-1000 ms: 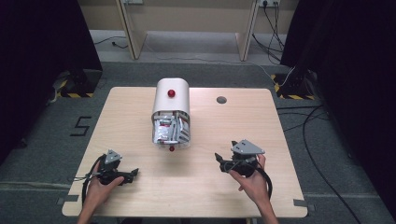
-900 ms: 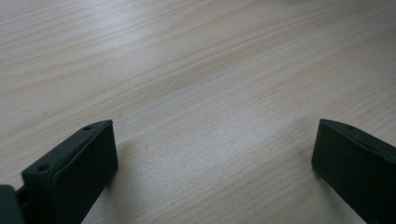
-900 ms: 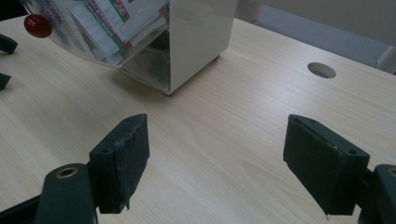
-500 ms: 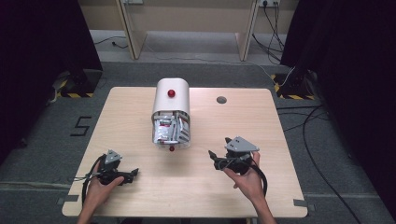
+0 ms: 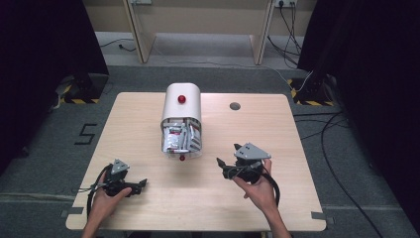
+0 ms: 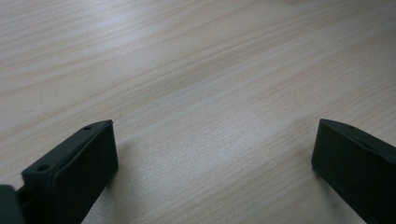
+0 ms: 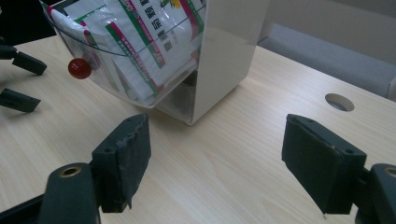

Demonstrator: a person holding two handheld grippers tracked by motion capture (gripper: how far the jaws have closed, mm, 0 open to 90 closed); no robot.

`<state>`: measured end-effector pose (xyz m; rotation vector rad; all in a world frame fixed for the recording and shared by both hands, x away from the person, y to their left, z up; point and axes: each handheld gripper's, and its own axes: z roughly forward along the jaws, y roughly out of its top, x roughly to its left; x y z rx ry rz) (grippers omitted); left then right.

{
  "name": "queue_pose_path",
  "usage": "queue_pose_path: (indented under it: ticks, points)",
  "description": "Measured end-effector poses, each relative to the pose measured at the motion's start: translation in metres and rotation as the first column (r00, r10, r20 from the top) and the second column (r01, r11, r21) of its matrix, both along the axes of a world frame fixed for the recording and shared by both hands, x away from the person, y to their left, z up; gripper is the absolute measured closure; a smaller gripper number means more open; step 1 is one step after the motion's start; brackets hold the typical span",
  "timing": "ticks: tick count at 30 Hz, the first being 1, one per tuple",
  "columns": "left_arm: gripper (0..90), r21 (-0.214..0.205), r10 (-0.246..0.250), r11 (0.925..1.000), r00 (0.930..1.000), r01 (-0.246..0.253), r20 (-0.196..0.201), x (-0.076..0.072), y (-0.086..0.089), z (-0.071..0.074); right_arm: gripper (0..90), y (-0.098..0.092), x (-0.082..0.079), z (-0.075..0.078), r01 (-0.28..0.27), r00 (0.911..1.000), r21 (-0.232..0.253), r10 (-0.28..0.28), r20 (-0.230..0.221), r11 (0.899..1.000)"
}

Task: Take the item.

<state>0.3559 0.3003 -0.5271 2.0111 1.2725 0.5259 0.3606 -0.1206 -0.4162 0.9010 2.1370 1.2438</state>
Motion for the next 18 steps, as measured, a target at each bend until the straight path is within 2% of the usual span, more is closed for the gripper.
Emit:
queue_pose_path:
  ticks: [18]
  points:
    - [0.0,0.000,0.000,1.0000,1.0000,0.000,0.000,0.0000,0.0000,0.0000,25.5,0.0101,0.0035,0.0079,-0.022,0.9996,0.014,0.022,0.016,1.000]
